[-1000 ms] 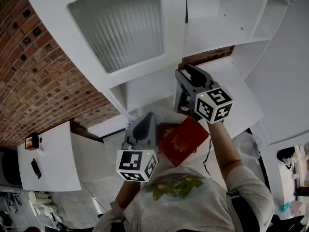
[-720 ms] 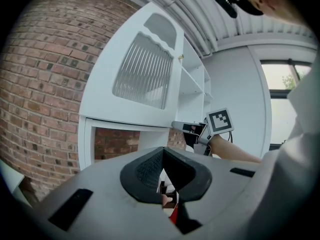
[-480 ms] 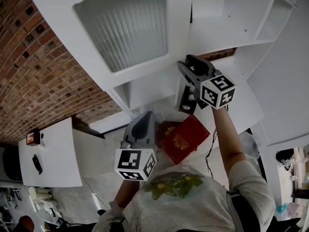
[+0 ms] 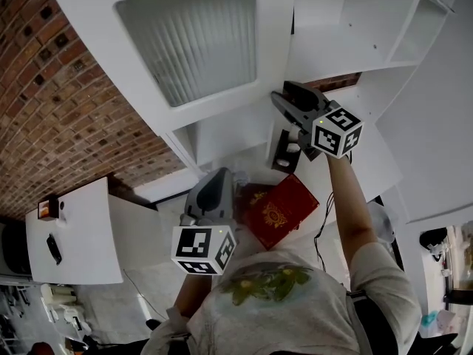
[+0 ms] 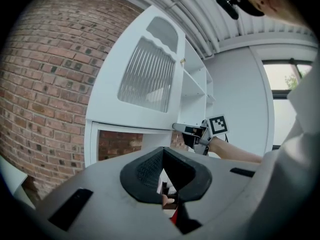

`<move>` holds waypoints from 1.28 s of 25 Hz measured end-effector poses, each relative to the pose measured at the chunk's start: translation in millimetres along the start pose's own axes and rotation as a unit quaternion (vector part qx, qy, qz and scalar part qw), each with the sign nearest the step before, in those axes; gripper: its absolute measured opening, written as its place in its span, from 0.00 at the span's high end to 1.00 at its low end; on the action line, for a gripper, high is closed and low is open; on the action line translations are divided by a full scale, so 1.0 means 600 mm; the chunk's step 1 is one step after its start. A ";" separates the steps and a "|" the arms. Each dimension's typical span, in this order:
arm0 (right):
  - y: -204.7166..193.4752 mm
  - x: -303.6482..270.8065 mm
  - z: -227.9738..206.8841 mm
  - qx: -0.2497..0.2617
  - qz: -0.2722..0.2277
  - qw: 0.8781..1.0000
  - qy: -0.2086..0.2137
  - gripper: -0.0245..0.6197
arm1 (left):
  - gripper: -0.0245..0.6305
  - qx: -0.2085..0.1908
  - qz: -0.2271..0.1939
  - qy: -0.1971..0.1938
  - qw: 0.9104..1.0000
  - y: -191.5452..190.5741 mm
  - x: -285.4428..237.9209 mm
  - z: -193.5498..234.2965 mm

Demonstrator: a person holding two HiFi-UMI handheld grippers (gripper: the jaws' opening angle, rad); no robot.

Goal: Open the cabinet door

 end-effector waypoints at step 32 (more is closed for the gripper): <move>-0.002 0.034 0.022 0.033 -0.012 0.999 -0.021 0.74 | 0.95 0.016 -0.011 0.008 1.000 -0.020 0.027 -0.023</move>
Point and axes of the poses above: the fingertips, and each gripper's own axes: x backward along the fingers, z to its left, y out of its top, the point moved 3 cm from there along x, backward along the fingers, and after that the axes turned 14 degrees about -y, right-handed, at the moved point
